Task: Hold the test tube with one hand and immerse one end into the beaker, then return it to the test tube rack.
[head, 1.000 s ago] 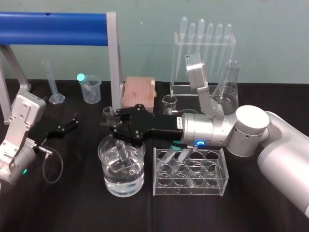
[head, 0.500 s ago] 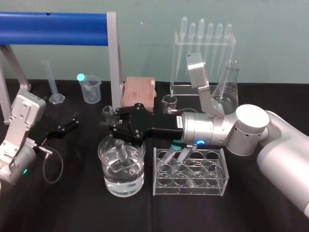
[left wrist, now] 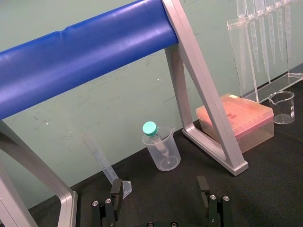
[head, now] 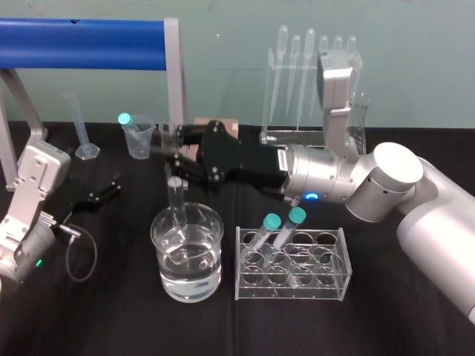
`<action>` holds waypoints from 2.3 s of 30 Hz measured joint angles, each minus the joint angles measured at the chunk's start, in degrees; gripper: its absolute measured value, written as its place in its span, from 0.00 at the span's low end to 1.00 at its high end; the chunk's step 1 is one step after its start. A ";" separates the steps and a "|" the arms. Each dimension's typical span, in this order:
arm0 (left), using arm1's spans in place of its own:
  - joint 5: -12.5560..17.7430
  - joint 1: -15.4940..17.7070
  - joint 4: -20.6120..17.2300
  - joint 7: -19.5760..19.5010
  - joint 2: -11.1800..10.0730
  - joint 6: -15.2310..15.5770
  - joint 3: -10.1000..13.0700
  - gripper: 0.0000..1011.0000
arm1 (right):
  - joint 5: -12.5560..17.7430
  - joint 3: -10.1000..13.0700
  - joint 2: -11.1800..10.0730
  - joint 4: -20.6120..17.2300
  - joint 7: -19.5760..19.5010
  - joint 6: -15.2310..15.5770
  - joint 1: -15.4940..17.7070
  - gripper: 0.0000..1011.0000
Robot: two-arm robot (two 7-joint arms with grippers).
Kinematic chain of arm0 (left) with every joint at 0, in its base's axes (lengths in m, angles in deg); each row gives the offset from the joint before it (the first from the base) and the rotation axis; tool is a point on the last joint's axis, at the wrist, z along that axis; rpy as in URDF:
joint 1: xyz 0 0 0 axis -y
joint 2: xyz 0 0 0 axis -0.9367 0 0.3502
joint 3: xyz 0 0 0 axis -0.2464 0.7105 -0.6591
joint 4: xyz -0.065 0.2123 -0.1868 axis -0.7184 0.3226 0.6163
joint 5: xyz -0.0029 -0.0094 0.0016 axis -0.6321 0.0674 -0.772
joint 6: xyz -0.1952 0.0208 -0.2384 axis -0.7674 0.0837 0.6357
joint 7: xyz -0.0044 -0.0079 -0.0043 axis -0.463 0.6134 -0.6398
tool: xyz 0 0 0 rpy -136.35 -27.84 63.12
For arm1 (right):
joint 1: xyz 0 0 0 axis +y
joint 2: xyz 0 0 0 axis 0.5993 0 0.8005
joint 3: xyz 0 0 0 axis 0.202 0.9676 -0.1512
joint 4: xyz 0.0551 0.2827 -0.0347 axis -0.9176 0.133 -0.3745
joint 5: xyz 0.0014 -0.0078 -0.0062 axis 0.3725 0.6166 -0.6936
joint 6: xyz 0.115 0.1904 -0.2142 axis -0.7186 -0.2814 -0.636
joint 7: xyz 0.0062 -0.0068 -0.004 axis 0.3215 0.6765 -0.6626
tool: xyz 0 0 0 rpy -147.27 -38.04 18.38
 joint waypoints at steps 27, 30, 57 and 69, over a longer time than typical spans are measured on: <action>0.00 0.00 0.00 0.00 0.00 0.00 0.00 0.99 | 1.11 14.00 -16.74 -30.33 -19.65 -1.63 16.65 0.22; 0.00 0.00 0.00 0.00 0.00 0.00 0.00 0.99 | 1.52 16.34 -19.02 -33.83 -22.20 -0.93 20.69 0.22; 0.00 0.00 0.00 0.00 0.00 0.00 0.00 0.99 | -0.51 24.44 -23.95 -35.31 -27.59 3.88 32.19 0.22; 0.00 0.00 0.00 0.00 0.00 0.00 0.00 0.99 | -1.34 22.35 -22.80 -30.19 -25.08 4.84 29.03 0.22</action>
